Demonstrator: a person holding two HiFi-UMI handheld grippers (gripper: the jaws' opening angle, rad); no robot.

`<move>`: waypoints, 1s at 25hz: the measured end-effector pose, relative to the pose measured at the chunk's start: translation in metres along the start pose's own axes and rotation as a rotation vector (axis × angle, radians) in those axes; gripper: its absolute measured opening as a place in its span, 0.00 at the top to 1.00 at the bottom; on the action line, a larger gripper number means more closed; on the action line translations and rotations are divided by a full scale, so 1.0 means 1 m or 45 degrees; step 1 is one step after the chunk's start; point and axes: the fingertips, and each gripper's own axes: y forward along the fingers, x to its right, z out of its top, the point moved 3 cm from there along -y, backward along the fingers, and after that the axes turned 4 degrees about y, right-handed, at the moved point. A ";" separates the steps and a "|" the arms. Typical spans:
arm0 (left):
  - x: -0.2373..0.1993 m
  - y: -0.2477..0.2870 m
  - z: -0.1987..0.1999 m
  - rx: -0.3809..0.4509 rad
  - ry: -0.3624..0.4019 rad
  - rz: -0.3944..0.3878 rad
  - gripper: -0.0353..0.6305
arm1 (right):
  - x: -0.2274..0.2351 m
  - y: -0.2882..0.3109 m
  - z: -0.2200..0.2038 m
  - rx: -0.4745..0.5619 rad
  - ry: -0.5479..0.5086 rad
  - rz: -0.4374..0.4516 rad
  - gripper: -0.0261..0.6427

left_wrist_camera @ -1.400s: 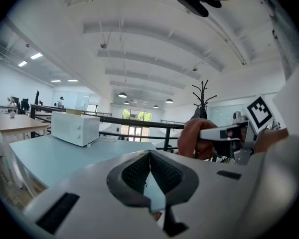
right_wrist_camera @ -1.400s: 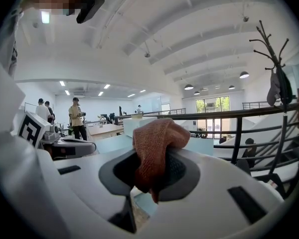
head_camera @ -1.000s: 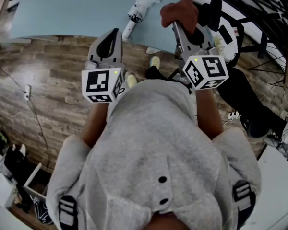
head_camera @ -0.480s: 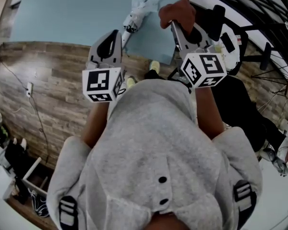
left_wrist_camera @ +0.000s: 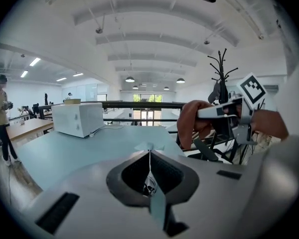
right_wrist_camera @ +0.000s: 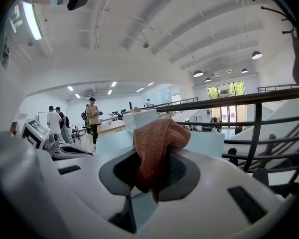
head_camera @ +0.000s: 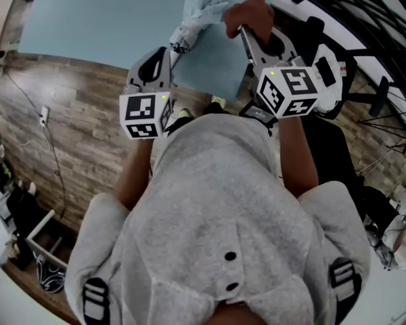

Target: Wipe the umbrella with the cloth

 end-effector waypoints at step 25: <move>-0.006 0.078 -0.141 -0.585 0.165 -0.110 0.72 | 0.029 0.053 -0.014 -0.103 -0.112 0.056 0.84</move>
